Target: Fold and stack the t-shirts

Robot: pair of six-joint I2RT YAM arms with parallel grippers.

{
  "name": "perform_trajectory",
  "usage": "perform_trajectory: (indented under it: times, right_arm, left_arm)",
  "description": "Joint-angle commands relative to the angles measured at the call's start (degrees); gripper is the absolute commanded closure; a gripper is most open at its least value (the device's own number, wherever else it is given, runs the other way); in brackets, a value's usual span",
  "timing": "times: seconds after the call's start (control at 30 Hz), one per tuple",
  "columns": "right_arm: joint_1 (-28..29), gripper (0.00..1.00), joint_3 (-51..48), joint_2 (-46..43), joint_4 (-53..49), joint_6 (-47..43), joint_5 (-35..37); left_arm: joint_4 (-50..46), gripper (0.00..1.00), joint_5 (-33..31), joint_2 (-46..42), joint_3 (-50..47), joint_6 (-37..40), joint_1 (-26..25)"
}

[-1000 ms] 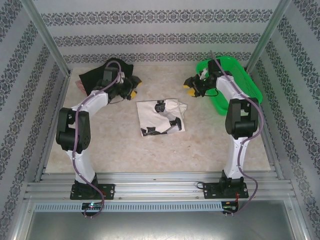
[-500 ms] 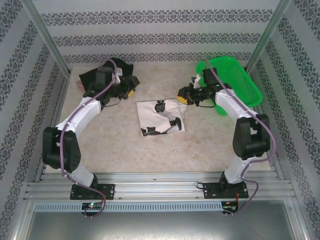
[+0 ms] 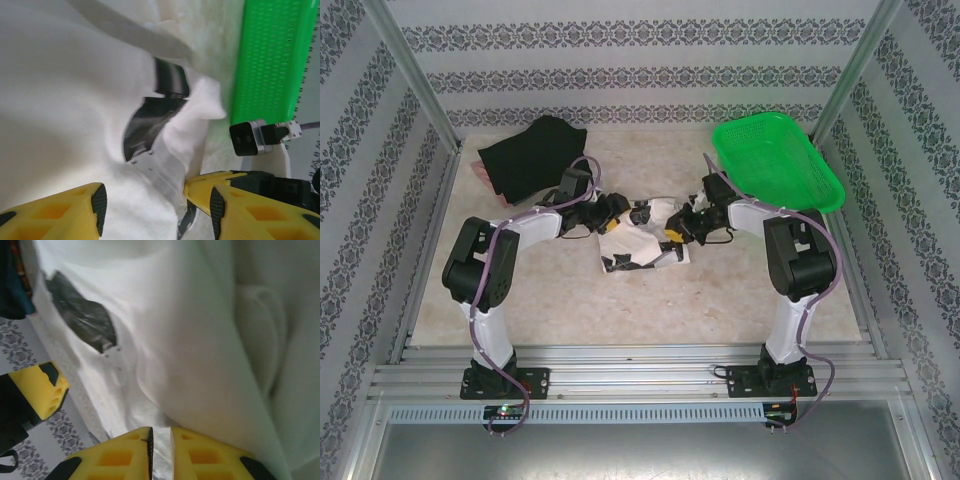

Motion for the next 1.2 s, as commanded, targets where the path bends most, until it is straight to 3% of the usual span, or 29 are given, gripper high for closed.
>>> perform_trajectory:
  times: [0.0,0.23,0.4,0.57,0.67,0.83,1.0,1.17]
  right_arm:
    - [0.2,0.78,-2.0,1.4,-0.9,-3.1,4.3]
    - [0.2,0.73,-1.2,3.1,-8.2,-7.6,13.3]
    - [0.0,0.66,-0.8,-0.2,-7.2,-6.5,11.5]
    - [0.2,0.58,2.2,-7.8,-7.1,-6.9,9.0]
    - [0.7,0.47,3.5,-12.6,-5.5,-7.6,7.1]
    - [2.6,0.28,3.0,-19.1,-3.2,-10.3,4.5]
    - [3.7,0.2,-1.0,-23.3,0.5,-9.3,2.9]
    - [5.8,0.1,-3.9,-26.3,3.5,-9.1,4.0]
  left_arm:
    - [0.4,0.43,-2.7,1.3,-2.8,0.5,0.1]
    - [0.1,0.42,-4.9,4.6,-4.8,2.5,0.4]
    - [0.4,0.38,-3.7,2.8,-2.4,2.7,0.4]
    - [-1.0,0.32,-4.8,-5.6,2.6,2.6,2.4]
    - [-8.4,0.3,-5.2,-6.6,10.5,5.5,5.9]
    - [-23.9,0.29,-9.1,0.2,26.4,15.8,11.4]
    - [-34.9,0.29,-14.3,11.5,41.3,25.4,15.1]
    - [-40.0,0.28,-21.5,22.4,54.9,32.8,16.7]
